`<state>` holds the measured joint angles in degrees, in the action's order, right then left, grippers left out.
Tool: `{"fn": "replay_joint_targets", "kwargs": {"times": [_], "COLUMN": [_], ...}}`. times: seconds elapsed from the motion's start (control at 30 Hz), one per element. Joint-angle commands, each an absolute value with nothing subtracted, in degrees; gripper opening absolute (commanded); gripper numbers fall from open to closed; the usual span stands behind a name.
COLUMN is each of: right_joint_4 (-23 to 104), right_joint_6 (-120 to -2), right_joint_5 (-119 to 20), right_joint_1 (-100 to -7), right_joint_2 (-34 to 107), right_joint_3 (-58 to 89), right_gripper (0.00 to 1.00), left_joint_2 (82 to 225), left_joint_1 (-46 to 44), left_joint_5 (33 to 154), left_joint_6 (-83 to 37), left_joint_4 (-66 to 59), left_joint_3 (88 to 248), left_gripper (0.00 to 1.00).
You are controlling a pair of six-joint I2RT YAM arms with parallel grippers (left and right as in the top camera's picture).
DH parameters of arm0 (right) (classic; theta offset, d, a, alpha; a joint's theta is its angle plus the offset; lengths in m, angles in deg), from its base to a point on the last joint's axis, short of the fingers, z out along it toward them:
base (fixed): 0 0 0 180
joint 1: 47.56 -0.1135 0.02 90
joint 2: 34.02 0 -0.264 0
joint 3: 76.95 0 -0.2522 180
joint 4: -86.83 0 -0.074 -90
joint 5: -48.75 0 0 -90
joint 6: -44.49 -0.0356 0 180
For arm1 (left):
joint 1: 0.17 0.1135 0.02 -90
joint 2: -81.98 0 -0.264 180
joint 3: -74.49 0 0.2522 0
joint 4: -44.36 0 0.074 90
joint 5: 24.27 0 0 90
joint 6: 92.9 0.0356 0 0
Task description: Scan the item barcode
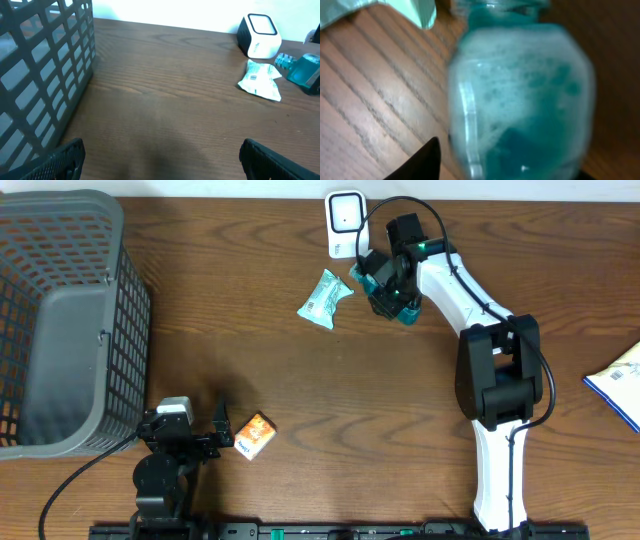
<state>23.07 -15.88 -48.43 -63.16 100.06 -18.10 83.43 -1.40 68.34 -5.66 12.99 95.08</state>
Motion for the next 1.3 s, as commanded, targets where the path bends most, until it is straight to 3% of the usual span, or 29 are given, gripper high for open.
{"fn": "replay_joint_targets", "kwargs": {"times": [0.0, 0.07, 0.13, 0.2, 0.53, 0.63, 0.8, 1.0, 1.13, 1.27], "right_joint_4": [20.38, 17.3, 14.74, 12.86, 12.42, 12.42, 12.69, 12.93, 14.61, 15.94], "right_joint_6": [-17.3, -17.89, -18.48, -20.25, -20.27, -22.98, -32.71, -37.36, -39.55, -44.34], "right_joint_5": [-50.61, -50.61, -50.61, -51.1, -69.61, -61.81, -35.9, -22.57, -21.61, -18.53], "right_joint_1": [-63.57, -63.59, -63.7, -64.1, -65.1, -66.81, -72.21, -80.55, -85.84, -89.1], "right_joint_2": [102.4, 102.0, 101.35, 99.64, 90.51, 91.4, 93.35, 93.59, 93.61, 93.61], "right_joint_3": [-15.72, -15.72, -15.72, -15.72, -15.72, -15.2, -14.04, -14.02, -13.08, -10.91], "right_gripper": [0.4, 0.33, 0.19, 0.14, 0.17, 0.13, 0.07, 0.23, 0.42, 0.47], "left_joint_2": [83.39, 83.39, 83.39, 83.39, 83.39, 83.39, 83.39, 83.39, 83.39, 83.39], "left_joint_1": [-1.49, -1.49, -1.49, -1.49, -1.49, -1.49, -1.49, -1.49, -1.49, -1.49], "left_joint_5": [67.82, 67.82, 67.82, 67.82, 67.82, 67.82, 67.82, 67.82, 67.82, 67.82], "left_joint_6": [-5.12, -5.12, -5.12, -5.12, -5.12, -5.12, -5.12, -5.12, -5.12, -5.12], "left_joint_4": [12.71, 12.71, 12.71, 12.71, 12.71, 12.71, 12.71, 12.71, 12.71, 12.71], "left_joint_3": [93.77, 93.77, 93.77, 93.77, 93.77, 93.77, 93.77, 93.77, 93.77, 93.77], "left_gripper": [0.98, 0.98, 0.98, 0.98, 0.98, 0.98, 0.98, 0.98, 0.98, 0.98]}}
